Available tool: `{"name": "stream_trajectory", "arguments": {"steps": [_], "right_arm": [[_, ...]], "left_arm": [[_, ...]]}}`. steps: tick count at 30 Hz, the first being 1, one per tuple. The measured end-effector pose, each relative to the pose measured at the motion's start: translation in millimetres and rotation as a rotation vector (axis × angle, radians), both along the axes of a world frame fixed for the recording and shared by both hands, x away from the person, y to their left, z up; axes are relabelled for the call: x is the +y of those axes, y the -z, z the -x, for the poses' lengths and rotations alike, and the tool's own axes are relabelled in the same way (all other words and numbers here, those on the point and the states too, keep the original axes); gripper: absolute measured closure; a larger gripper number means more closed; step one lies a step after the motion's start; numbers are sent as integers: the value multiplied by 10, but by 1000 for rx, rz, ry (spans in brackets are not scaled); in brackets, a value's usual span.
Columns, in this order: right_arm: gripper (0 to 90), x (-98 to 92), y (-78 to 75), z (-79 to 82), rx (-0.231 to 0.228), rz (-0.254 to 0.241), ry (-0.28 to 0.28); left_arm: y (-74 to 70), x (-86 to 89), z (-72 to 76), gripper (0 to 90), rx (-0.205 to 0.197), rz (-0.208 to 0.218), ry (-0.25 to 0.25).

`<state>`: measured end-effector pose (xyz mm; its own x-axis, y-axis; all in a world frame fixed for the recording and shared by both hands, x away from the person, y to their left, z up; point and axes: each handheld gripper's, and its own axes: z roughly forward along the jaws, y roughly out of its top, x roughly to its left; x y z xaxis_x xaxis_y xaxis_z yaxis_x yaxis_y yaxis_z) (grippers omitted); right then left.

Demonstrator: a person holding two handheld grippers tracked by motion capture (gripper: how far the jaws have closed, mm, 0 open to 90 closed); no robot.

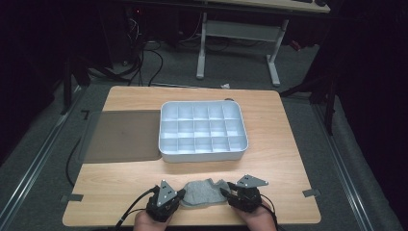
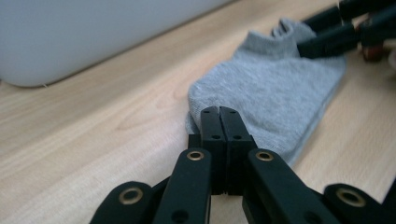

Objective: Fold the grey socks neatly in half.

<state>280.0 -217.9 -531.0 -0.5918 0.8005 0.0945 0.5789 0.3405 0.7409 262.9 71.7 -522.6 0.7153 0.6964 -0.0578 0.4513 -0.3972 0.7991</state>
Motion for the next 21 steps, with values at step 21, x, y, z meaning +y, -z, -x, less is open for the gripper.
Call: {"name": "stream_trajectory", "arguments": {"steps": [21], "right_arm": [[776,52,-2,18,25,-23,-64]], "left_arm": [[88,55,41,892,-12,-68,17]]}}
